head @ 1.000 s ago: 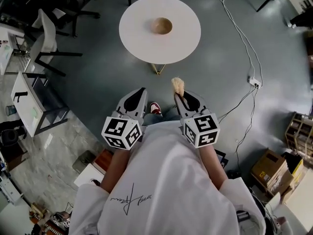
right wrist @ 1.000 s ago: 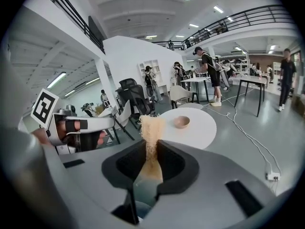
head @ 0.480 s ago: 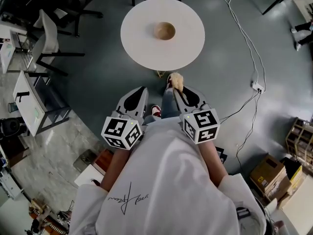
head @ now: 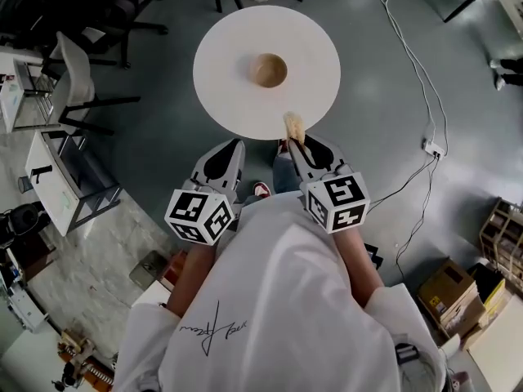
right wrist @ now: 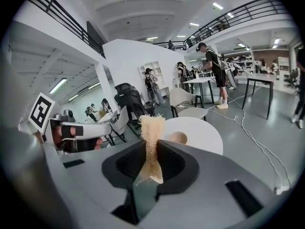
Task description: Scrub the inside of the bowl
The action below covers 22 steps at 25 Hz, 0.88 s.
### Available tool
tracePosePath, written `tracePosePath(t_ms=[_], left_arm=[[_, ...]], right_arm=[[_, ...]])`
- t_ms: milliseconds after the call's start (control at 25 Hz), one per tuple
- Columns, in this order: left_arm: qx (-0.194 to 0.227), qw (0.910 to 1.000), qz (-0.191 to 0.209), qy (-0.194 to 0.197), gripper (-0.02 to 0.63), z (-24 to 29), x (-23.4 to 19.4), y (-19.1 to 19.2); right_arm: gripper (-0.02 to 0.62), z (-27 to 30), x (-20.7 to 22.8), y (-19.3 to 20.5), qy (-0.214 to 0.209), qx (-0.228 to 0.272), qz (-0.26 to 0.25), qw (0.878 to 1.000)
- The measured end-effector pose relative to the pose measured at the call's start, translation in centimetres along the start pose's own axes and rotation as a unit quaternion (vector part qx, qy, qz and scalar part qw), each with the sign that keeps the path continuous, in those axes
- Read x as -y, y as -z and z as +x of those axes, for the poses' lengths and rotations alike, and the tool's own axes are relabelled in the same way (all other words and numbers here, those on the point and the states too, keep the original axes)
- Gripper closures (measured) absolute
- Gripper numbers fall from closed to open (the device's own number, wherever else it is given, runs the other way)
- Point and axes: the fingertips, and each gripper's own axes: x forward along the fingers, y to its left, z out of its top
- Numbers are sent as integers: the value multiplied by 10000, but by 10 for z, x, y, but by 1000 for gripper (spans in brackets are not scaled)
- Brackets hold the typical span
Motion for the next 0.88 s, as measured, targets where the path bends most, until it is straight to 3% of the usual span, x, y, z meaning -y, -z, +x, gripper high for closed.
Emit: tracePosePath(t_ms=[360,880], left_arm=[[31,10000,87,33,600,54,3,-43],[-74,9997,-188,-137,600,109,-7,-57]], right_arm=[[509,26,47,-33,-146,-3,140,9998],[509,65,93,-55,-524,-101,180,9984]])
